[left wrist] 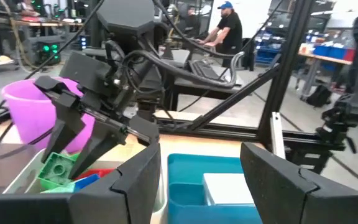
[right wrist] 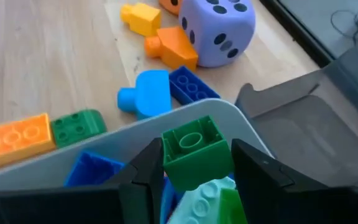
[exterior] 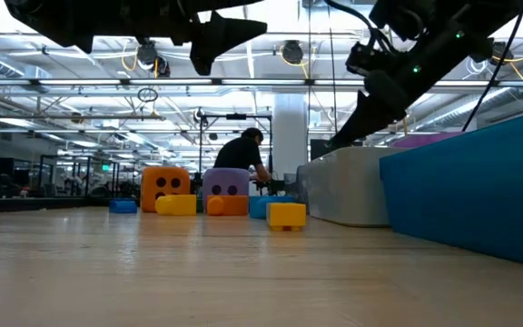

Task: Pick & Place Toys
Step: Put the dark green game piece into the gray bin, then put the yellow game piece into the gray bin

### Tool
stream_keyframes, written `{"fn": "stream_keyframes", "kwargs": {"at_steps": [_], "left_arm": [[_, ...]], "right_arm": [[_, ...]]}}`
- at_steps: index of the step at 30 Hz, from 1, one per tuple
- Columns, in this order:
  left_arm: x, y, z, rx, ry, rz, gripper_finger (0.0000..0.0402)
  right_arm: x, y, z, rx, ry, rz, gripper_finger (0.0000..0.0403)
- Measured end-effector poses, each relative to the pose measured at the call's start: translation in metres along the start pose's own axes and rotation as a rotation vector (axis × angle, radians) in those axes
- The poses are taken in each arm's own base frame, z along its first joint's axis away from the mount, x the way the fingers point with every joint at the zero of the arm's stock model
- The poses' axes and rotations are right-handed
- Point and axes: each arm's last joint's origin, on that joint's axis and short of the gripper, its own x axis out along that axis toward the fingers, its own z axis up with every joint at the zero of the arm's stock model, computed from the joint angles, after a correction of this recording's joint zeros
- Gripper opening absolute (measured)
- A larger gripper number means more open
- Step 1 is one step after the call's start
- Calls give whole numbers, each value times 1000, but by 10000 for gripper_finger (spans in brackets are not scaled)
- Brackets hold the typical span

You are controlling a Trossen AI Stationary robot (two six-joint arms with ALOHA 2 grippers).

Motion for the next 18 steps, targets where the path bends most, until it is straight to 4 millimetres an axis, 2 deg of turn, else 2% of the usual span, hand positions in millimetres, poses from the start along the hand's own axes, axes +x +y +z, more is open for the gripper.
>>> {"fn": "stream_keyframes", "kwargs": {"at_steps": [5, 11, 18], "left_arm": [[0, 1, -1, 4, 7, 31, 230], [0, 8, -2, 0, 17, 120, 230], [-1, 19, -13, -127, 114, 213, 230]], "right_arm": [[2, -2, 4, 68, -42, -9, 149], [1, -2, 8, 77, -76, -3, 219], [1, -2, 10, 81, -99, 2, 277]]}}
